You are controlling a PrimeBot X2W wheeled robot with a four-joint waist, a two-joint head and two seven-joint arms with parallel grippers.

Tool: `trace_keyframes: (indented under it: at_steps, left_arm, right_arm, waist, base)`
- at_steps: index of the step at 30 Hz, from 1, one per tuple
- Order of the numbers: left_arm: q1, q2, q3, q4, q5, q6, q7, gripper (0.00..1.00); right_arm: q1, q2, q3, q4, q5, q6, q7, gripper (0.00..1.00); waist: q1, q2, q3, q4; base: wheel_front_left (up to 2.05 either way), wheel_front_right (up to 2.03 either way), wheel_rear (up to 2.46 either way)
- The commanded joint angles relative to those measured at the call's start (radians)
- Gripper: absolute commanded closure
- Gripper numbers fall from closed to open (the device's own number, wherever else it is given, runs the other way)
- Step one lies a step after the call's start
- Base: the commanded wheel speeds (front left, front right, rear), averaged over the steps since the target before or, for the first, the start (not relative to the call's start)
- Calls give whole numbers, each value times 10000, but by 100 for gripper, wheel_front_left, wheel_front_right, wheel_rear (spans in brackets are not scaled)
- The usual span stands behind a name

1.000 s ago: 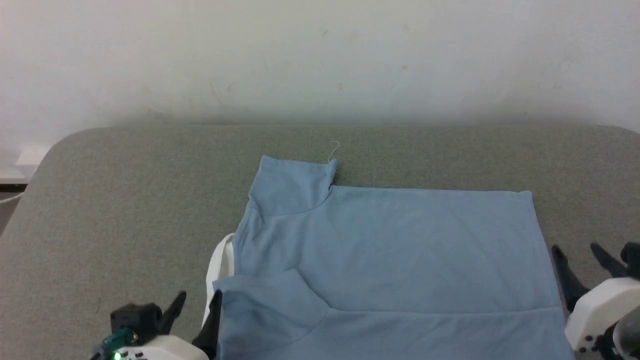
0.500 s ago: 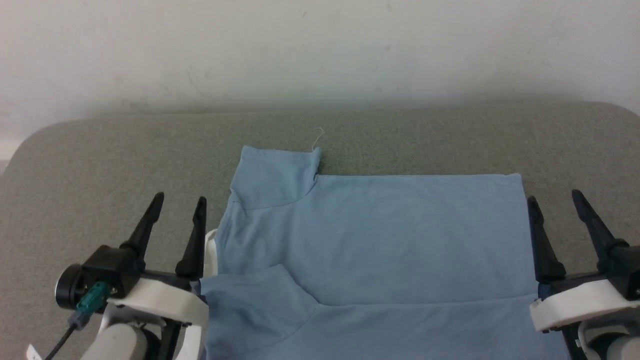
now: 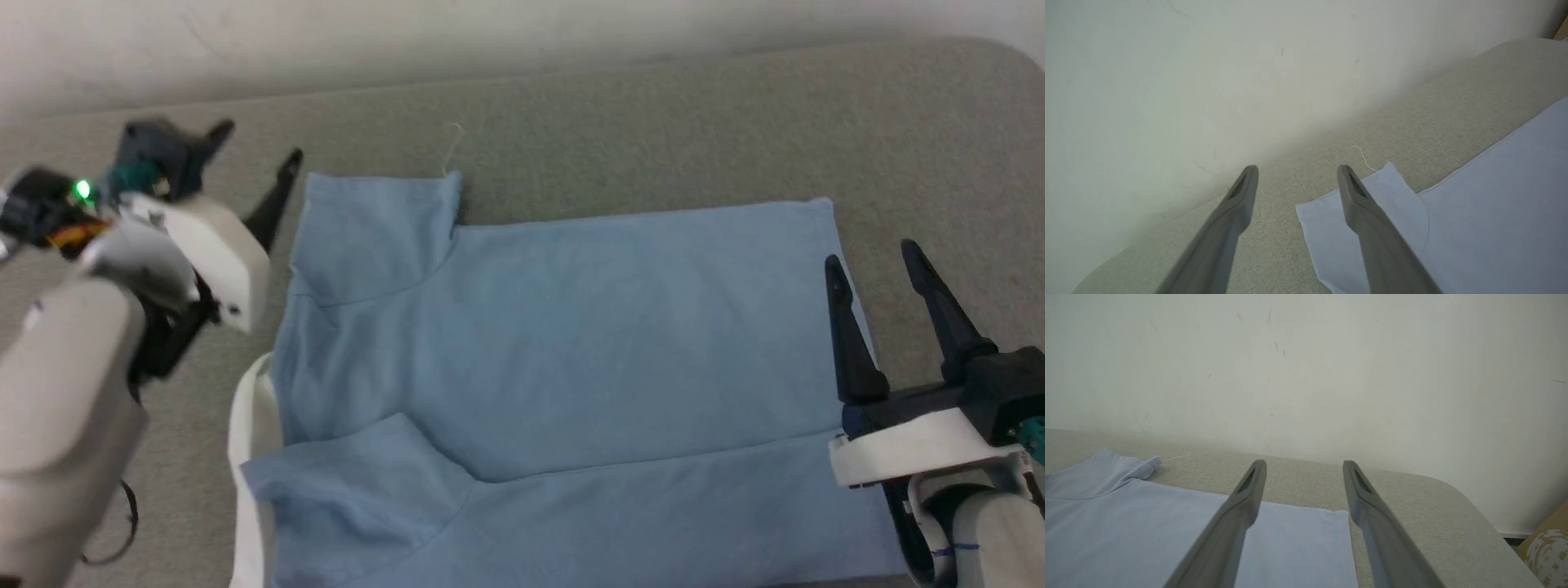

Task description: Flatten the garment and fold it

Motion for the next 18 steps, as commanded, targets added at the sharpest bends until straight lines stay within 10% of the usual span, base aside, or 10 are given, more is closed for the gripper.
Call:
trace_keyframes:
  at_steps: [1,12,18]
  left_arm:
    - [-243,53,-39,122,7,-65,111,0]
    - [-3057,290,-84,3081,-2037,-666,4976,0]
    - [-3435,446,174,3858,-2788,-79,7069,0]
  right_arm:
    - [-150,53,26,-17,-66,-11,-69,0]
    - [-624,288,411,429,-91,-11,-491,0]
    - [-707,326,446,665,-94,-11,-652,0]
  waist:
    - [-3,-1,937,-840]
    - [-3,-1,1952,-1827]
    - [-3,-1,2349,-2094]
  base:
    - [0,0,0]
    - [0,0,0]
    - [0,0,0]
